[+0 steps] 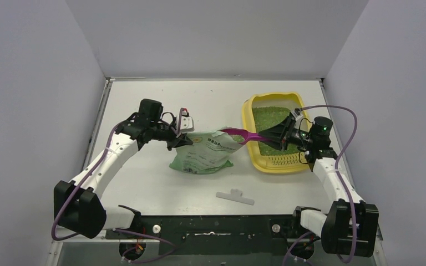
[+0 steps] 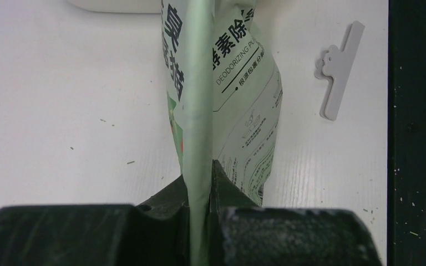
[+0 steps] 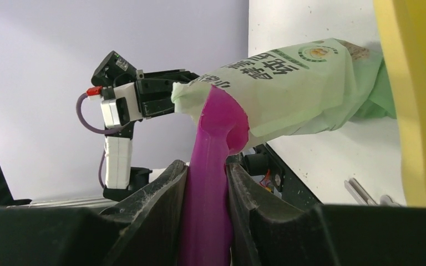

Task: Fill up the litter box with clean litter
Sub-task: 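Scoop the cat litter from the cat litter bag, then pour the cat litter into the litter box, then scoop the cat litter from the cat litter bag.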

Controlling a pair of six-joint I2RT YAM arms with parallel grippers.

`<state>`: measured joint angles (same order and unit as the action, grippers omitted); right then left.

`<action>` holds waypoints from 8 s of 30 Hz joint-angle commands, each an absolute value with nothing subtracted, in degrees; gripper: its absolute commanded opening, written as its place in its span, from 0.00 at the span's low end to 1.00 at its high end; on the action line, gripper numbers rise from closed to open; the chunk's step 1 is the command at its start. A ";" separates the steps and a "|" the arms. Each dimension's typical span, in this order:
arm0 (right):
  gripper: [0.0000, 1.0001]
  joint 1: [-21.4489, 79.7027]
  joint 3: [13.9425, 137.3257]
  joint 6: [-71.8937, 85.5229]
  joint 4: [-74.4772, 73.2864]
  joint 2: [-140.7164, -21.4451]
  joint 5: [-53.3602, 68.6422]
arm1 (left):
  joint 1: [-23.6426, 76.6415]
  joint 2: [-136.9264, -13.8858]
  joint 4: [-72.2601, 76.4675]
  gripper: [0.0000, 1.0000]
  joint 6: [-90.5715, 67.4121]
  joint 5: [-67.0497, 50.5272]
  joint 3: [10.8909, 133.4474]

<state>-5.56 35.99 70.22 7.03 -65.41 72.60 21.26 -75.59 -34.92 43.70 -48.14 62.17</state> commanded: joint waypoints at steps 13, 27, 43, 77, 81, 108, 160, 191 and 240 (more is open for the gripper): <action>0.00 -9.20 37.64 66.80 -2.37 -54.85 69.73 | 20.83 -73.50 -29.35 0.00 41.29 -52.73 64.92; 0.00 -13.69 36.85 71.94 2.31 -51.31 72.94 | 20.83 -70.51 -27.63 0.00 41.57 -51.34 60.27; 0.00 -23.30 39.91 67.77 -4.51 -49.97 74.86 | 20.92 -70.50 -26.26 0.00 40.27 -50.25 59.84; 0.00 -19.05 65.20 48.77 -23.48 -74.96 27.95 | 27.50 -65.92 -29.89 0.00 41.37 -41.63 57.30; 0.00 -18.48 69.11 46.41 -27.32 -76.11 24.33 | 27.81 -65.92 -29.88 0.00 41.37 -42.18 57.30; 0.00 -18.19 83.35 24.11 -72.92 -57.65 40.09 | 27.91 -66.37 -32.81 0.00 43.21 -46.58 59.19; 0.00 30.25 88.45 32.61 -51.71 -85.39 31.04 | 29.69 -65.38 -35.13 0.00 45.07 -46.89 59.46; 0.00 38.23 87.56 31.06 -65.54 -89.65 15.93 | 25.39 -72.86 -35.89 0.04 22.81 -42.23 59.17; 0.00 42.35 52.93 61.71 -4.89 -86.59 25.09 | 29.88 -75.02 -27.08 0.00 26.60 -45.46 54.67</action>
<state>41.12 59.83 52.99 -30.85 -82.56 21.39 27.00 -76.07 -33.08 27.86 -35.81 54.46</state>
